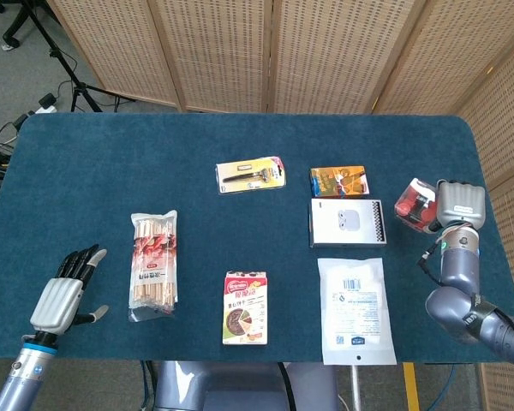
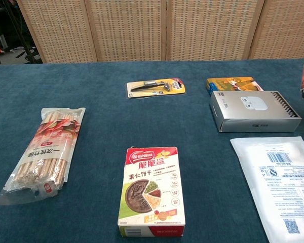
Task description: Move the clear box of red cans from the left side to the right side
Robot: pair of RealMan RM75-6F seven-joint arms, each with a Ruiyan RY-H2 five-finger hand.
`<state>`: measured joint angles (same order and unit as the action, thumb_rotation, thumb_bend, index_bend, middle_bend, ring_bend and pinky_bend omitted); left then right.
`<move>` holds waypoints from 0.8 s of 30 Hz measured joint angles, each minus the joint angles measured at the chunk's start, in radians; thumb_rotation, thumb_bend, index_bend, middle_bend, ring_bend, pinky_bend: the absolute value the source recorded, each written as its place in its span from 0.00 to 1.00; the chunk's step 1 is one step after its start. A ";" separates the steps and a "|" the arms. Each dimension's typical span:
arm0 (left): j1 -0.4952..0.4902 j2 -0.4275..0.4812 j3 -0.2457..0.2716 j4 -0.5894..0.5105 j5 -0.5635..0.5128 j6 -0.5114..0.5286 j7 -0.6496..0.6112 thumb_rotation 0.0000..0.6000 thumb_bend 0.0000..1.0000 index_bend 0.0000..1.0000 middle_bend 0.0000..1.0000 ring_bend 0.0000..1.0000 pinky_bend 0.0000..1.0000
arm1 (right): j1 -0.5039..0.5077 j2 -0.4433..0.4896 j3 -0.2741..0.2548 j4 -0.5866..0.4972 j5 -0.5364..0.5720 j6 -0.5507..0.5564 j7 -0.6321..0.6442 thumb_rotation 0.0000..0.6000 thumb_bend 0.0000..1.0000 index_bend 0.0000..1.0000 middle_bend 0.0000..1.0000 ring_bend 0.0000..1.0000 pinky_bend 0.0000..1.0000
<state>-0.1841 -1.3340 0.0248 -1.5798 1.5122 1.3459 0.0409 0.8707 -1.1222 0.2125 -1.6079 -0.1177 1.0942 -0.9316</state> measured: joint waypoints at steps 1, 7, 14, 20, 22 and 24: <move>0.000 0.000 0.001 -0.001 0.001 0.001 0.001 1.00 0.18 0.01 0.00 0.00 0.00 | -0.002 -0.002 -0.002 0.004 -0.002 -0.002 0.004 1.00 0.20 0.52 0.26 0.26 0.39; 0.001 0.001 0.003 -0.007 0.006 0.003 0.003 1.00 0.18 0.01 0.00 0.00 0.00 | -0.014 -0.010 -0.012 0.024 -0.005 -0.021 0.026 1.00 0.20 0.52 0.25 0.26 0.39; 0.001 0.001 0.013 -0.021 0.022 0.002 0.014 1.00 0.18 0.00 0.00 0.00 0.00 | -0.025 -0.039 -0.022 0.055 -0.022 -0.055 0.059 1.00 0.19 0.52 0.25 0.26 0.39; 0.003 0.004 0.014 -0.028 0.028 0.006 0.012 1.00 0.18 0.00 0.00 0.00 0.00 | -0.027 -0.063 -0.026 0.079 -0.039 -0.072 0.083 1.00 0.20 0.52 0.24 0.25 0.39; 0.003 0.005 0.016 -0.031 0.035 0.008 0.013 1.00 0.18 0.00 0.00 0.00 0.00 | -0.027 -0.073 -0.026 0.088 -0.042 -0.080 0.089 1.00 0.19 0.52 0.21 0.20 0.38; 0.003 0.006 0.018 -0.032 0.038 0.010 0.012 1.00 0.18 0.00 0.00 0.00 0.00 | -0.026 -0.079 -0.027 0.094 -0.044 -0.085 0.093 1.00 0.17 0.47 0.13 0.11 0.32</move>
<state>-0.1810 -1.3284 0.0428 -1.6122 1.5505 1.3559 0.0525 0.8446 -1.2015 0.1852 -1.5136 -0.1613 1.0089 -0.8386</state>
